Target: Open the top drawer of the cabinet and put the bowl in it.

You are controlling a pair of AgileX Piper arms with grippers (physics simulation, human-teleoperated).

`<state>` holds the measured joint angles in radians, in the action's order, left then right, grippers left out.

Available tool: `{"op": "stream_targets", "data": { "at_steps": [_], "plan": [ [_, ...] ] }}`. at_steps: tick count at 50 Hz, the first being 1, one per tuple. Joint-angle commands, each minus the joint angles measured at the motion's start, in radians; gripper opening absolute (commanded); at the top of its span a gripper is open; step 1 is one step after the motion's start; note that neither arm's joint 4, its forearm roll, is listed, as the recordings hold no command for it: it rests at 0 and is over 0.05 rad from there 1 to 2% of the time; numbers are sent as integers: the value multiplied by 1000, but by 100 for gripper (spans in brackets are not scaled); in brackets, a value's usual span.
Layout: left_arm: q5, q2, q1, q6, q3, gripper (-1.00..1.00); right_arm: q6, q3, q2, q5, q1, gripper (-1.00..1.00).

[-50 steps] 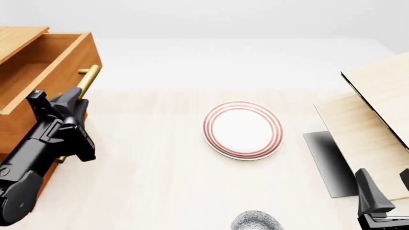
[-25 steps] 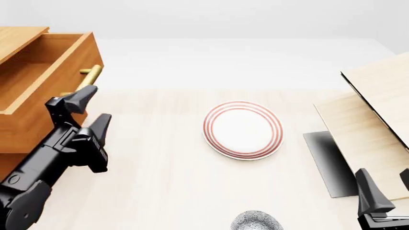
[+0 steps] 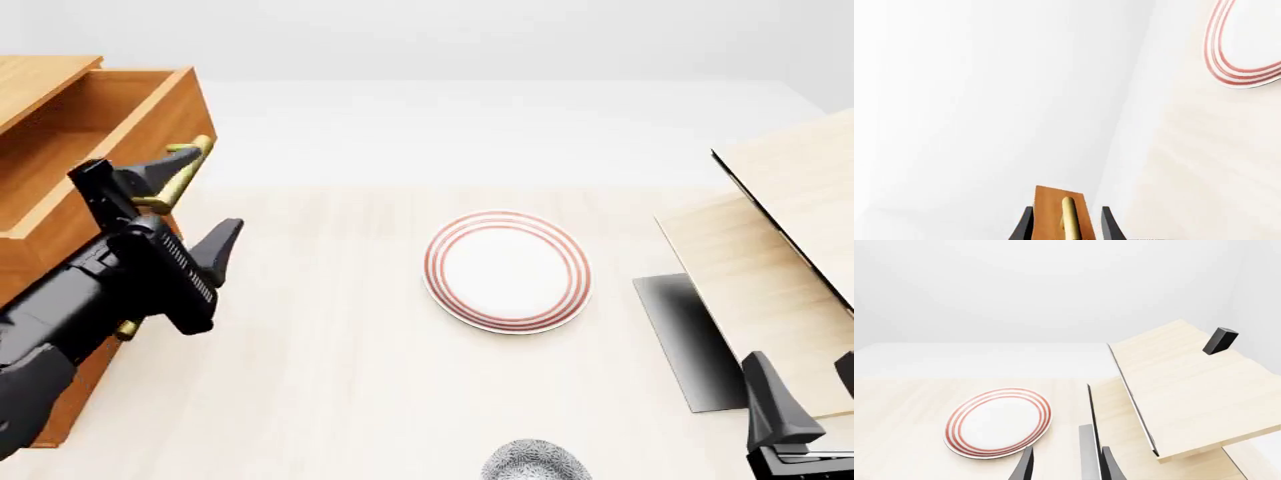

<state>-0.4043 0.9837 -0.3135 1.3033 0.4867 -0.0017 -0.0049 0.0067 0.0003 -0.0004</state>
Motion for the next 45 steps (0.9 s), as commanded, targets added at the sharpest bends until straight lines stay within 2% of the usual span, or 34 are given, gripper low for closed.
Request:
{"op": "stream_targets", "data": {
  "at_steps": [1, 3, 6, 7, 8, 9, 10, 12, 13, 15, 18, 19, 20, 23, 24, 25, 26, 28, 34, 37, 39, 43, 45],
  "plan": [
    [248, -71, -2, -178, 117, 100, 0, 1, 0, 0, 0, 100],
    [310, -65, -8, -229, 167, 100, 1, 1, 0, 0, 0, 100],
    [348, -85, 25, -253, 170, 100, 0, 1, -1, 0, 0, 100],
    [392, -72, 17, -308, 217, 100, 0, 1, -1, 0, 0, 100],
    [393, -72, 17, -308, 217, 100, 0, 1, -1, 0, 0, 100],
    [454, -75, 32, -358, 261, 100, 0, 1, 0, 0, 0, 100],
    [457, -81, 18, -369, 273, 100, 0, 1, 0, 0, 0, 100],
    [494, -101, 43, -376, 281, 100, 0, 1, 0, 0, 0, 100],
    [505, -74, 22, -383, 297, 100, 0, 1, -1, 0, 0, 100],
    [535, -90, 45, -409, 314, 100, 0, 1, 0, 0, 0, 100],
    [605, -81, 63, -487, 372, 100, 0, 1, 0, 0, 0, 100],
    [606, -81, 63, -487, 372, 100, 0, 1, 0, 0, 0, 100],
    [646, -41, 44, -533, 413, 100, 0, 1, 0, 0, 0, 100],
    [653, -52, 68, -538, 408, 100, 1, 1, -1, 0, 0, 100],
    [649, -38, 34, -557, 426, 100, 1, 1, -1, 0, 0, 100],
    [670, -61, 88, -558, 414, 100, 0, 1, 0, 0, 0, 100],
    [670, -52, 74, -567, 422, 100, 0, 1, 0, 0, 0, 100],
    [704, -48, 83, -613, 452, 100, 0, 1, -1, 0, 0, 100],
    [754, -38, 107, -652, 493, 100, 1, 1, -1, 0, 0, 100],
    [785, -18, 101, -706, 534, 100, 0, 1, -1, 0, 0, 100],
    [787, -24, 110, -696, 533, 100, 0, 1, -1, 0, 0, 100],
    [817, 8, 104, -741, 566, 100, 0, 1, 0, 0, 0, 100],
    [827, -12, 141, -741, 557, 100, 0, 1, 0, 0, 0, 100]
  ]
}}
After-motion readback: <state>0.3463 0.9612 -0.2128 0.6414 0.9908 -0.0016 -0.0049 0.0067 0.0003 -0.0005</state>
